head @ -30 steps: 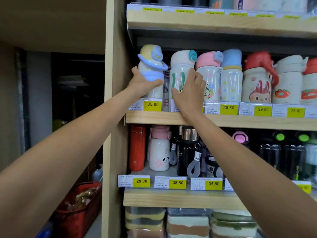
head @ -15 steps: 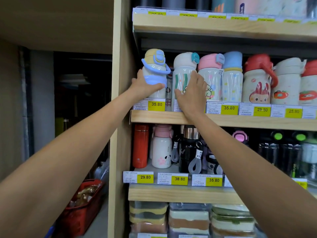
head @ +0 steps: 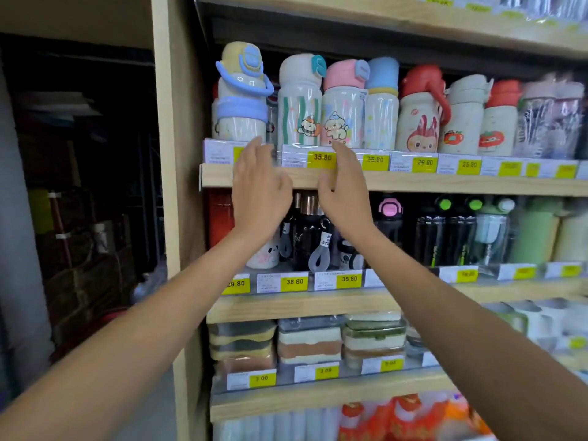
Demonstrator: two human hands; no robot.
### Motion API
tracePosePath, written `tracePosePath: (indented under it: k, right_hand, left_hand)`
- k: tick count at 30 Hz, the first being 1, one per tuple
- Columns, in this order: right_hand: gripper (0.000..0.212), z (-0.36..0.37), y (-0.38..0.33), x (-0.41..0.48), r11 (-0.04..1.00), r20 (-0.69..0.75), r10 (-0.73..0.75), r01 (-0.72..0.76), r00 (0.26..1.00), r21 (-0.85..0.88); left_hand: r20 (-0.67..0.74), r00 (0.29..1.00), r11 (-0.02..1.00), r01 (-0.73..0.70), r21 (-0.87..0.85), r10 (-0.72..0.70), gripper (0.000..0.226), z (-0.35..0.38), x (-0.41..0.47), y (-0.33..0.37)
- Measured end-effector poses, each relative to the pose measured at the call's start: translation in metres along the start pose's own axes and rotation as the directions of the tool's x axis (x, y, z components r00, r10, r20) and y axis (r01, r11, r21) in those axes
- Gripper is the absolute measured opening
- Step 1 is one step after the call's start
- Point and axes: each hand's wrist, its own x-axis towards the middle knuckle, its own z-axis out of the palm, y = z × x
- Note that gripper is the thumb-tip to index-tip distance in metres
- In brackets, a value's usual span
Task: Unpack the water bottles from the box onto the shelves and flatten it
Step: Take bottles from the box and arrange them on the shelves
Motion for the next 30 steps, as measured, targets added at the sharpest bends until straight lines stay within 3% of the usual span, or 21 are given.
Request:
tracePosePath:
  k: [5, 9, 12, 15, 17, 21, 24, 26, 28, 30]
  right_hand:
    - [0.046, -0.050, 0.037, -0.065, 0.999, 0.054, 0.038, -0.039, 0.998, 0.011]
    - [0.036, -0.113, 0.087, -0.131, 0.946, 0.150, 0.318, -0.325, 0.936, 0.023]
    - [0.029, -0.170, 0.130, -0.183, 0.873, 0.240, 0.481, -0.486, 0.843, -0.041]
    - [0.028, -0.227, 0.176, -0.231, 0.789, 0.340, 0.605, -0.599, 0.720, -0.136]
    - [0.023, -0.275, 0.211, -0.267, 0.721, 0.345, 0.679, -0.677, 0.648, -0.148]
    - [0.008, -0.353, 0.267, -0.330, 0.583, 0.342, 0.796, -0.785, 0.500, -0.209]
    - [0.012, -0.407, 0.307, -0.372, 0.467, 0.303, 0.870, -0.849, 0.389, -0.249]
    - [0.018, -0.436, 0.330, -0.394, 0.427, 0.281, 0.894, -0.853, 0.349, -0.299]
    - [0.020, -0.465, 0.353, -0.415, 0.381, 0.271, 0.914, -0.866, 0.301, -0.324]
    - [0.016, -0.492, 0.383, -0.435, 0.320, 0.249, 0.936, -0.896, 0.249, -0.307]
  left_hand:
    - [0.073, 0.997, 0.966, 0.008, -0.259, 0.012, 0.033, 0.023, -0.076, 0.044]
    - [0.347, 0.928, 0.881, 0.274, -0.386, -0.137, 0.031, 0.067, -0.137, 0.089]
    - [0.581, 0.786, 0.809, 0.473, -0.349, -0.209, 0.026, 0.107, -0.182, 0.137]
    - [0.755, 0.630, 0.729, 0.603, -0.324, -0.185, 0.011, 0.140, -0.227, 0.192]
    - [0.842, 0.524, 0.705, 0.645, -0.295, -0.128, 0.031, 0.168, -0.266, 0.240]
    - [0.932, 0.352, 0.700, 0.687, -0.197, -0.083, 0.034, 0.221, -0.339, 0.314]
    - [0.978, 0.205, 0.706, 0.698, -0.119, -0.038, 0.040, 0.257, -0.386, 0.365]
    - [0.989, 0.147, 0.741, 0.664, -0.100, 0.002, 0.040, 0.278, -0.411, 0.390]
    - [0.995, 0.087, 0.768, 0.635, -0.087, 0.041, 0.037, 0.301, -0.435, 0.416]
    - [0.997, 0.020, 0.779, 0.623, -0.076, 0.081, 0.019, 0.329, -0.455, 0.442]
